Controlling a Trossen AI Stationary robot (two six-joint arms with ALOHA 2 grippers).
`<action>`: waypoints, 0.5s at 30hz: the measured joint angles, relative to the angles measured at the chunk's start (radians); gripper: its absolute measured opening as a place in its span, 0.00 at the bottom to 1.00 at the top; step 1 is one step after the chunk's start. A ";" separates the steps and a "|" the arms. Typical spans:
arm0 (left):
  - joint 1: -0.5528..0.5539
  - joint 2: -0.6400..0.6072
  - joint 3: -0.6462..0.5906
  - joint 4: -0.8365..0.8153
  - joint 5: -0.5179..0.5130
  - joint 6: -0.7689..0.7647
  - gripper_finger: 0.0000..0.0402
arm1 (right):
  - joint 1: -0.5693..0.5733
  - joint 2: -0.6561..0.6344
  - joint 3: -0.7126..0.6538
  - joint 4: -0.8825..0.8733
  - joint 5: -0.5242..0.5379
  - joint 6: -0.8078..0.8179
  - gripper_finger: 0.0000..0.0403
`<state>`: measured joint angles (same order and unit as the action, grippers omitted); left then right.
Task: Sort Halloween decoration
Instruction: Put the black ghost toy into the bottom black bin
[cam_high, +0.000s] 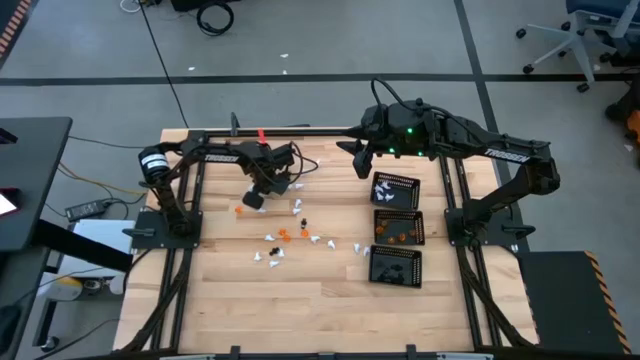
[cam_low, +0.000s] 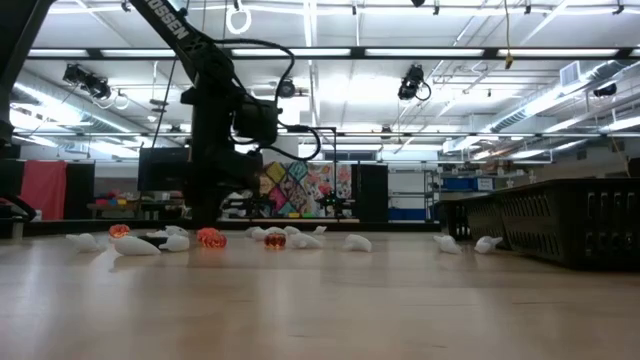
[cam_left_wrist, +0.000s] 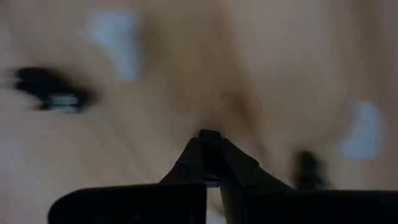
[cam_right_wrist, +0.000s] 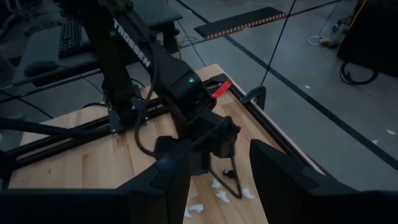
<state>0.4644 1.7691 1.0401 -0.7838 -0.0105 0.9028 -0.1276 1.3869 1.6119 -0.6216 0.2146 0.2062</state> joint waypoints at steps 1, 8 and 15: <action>-0.009 -0.004 0.001 -0.017 0.004 -0.006 0.03 | 0.000 0.000 0.000 0.000 0.000 0.000 0.42; -0.102 -0.040 0.128 -0.024 0.052 -0.130 0.02 | -0.019 -0.031 0.000 -0.006 0.001 0.025 0.42; -0.268 -0.042 0.276 0.072 0.154 -0.299 0.03 | -0.038 -0.120 0.000 -0.009 0.002 0.055 0.42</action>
<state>0.1966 1.7267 1.3162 -0.7115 0.1431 0.6039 -0.1657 1.2672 1.6123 -0.6310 0.2161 0.2615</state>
